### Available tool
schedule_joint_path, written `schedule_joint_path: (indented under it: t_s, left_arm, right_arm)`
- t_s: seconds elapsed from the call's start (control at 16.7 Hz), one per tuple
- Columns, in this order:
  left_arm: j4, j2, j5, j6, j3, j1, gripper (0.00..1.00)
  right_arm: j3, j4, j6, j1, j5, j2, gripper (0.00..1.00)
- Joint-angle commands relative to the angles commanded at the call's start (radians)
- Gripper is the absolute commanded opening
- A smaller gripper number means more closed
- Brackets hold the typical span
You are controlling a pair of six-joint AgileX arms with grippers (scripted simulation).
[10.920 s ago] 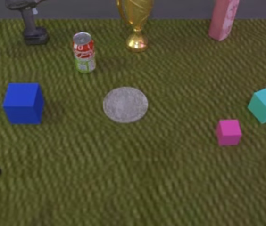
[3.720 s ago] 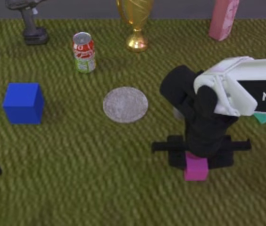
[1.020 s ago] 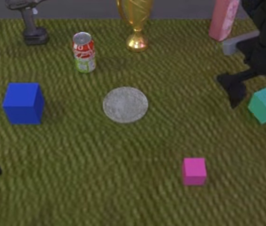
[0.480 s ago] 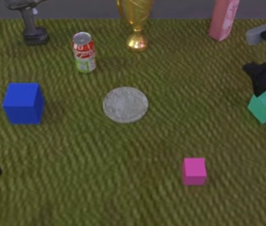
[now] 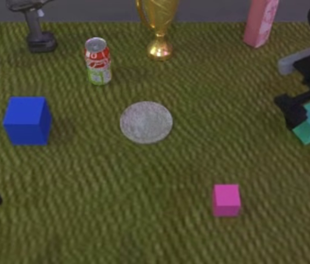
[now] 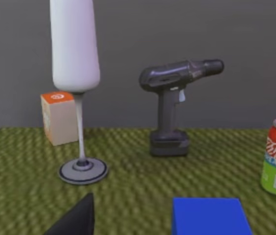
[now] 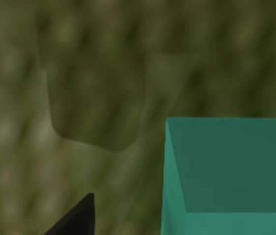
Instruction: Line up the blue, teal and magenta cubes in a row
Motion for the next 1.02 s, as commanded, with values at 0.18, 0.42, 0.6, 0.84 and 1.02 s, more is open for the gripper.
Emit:
schedule_joint_path:
  t_s: [0.18, 0.42, 0.6, 0.84, 1.02]
  left_arm:
    - [0.000, 0.000, 0.000, 0.000, 0.000, 0.000, 1.00]
    - [0.000, 0.000, 0.000, 0.000, 0.000, 0.000, 1.00]
    - [0.000, 0.000, 0.000, 0.000, 0.000, 0.000, 1.00]
    - [0.000, 0.000, 0.000, 0.000, 0.000, 0.000, 1.00]
    - [0.000, 0.000, 0.000, 0.000, 0.000, 0.000, 1.00]
  right_arm:
    - [-0.064, 0.088, 0.000, 0.000, 0.000, 0.030, 1.00]
    - [-0.071, 0.097, 0.000, 0.000, 0.000, 0.033, 1.00]
    - [-0.071, 0.097, 0.000, 0.000, 0.000, 0.033, 0.77]
    - [-0.071, 0.097, 0.000, 0.000, 0.000, 0.033, 0.47]
    - [-0.071, 0.097, 0.000, 0.000, 0.000, 0.033, 0.25]
